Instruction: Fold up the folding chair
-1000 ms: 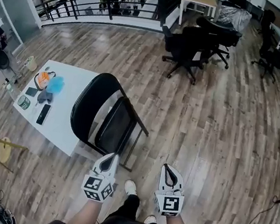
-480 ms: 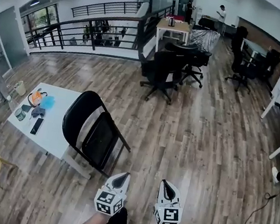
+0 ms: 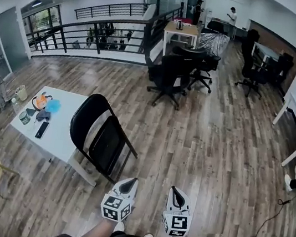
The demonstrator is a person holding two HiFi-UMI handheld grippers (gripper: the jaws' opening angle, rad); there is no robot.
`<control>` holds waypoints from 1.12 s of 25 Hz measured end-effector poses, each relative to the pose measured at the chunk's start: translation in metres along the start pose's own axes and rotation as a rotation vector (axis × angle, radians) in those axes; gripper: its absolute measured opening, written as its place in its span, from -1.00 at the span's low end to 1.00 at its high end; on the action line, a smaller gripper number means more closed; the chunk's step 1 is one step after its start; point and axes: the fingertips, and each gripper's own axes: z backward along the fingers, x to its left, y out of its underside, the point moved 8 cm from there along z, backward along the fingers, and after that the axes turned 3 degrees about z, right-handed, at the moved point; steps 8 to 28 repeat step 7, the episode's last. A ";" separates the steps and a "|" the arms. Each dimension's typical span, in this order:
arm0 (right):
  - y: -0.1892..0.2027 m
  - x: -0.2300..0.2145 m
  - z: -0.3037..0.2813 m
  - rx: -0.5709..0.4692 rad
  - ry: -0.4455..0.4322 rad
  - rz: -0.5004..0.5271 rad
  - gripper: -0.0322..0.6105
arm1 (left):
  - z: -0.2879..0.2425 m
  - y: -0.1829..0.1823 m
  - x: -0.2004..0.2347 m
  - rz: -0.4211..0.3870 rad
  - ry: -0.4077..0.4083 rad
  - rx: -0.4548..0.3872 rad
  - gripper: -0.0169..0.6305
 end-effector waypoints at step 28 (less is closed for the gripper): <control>-0.002 0.020 -0.006 -0.003 0.017 0.000 -0.86 | 0.007 -0.011 0.017 -0.011 0.023 -0.004 -0.93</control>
